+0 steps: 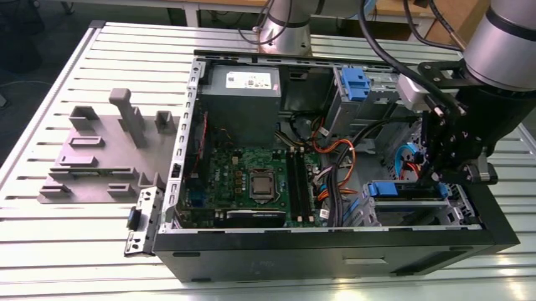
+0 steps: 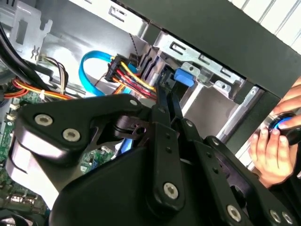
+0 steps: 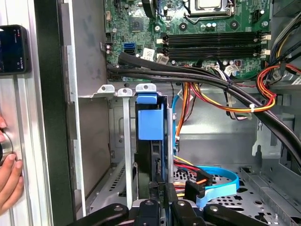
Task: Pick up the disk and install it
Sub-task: 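Insert the first disk wire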
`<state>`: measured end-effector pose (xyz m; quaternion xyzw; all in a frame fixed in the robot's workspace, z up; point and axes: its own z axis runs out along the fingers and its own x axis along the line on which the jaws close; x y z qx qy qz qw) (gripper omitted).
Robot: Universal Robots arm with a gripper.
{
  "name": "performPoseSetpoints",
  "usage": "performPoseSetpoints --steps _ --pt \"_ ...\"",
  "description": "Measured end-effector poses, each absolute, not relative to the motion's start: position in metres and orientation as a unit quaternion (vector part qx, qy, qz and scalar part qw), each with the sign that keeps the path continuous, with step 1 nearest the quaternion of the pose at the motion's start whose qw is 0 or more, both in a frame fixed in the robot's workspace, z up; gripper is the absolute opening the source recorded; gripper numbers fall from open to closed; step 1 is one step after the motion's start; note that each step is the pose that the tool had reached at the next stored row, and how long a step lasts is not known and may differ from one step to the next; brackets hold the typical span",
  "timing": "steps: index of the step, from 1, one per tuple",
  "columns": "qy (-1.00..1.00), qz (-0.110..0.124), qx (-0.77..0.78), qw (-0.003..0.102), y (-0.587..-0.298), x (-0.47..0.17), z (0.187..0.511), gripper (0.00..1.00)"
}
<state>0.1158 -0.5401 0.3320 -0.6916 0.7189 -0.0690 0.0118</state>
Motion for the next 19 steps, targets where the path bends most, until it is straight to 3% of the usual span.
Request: performPoseSetpoints --steps 19 --pt "0.719 -0.068 -0.692 0.013 -0.543 0.1158 0.327 0.16"
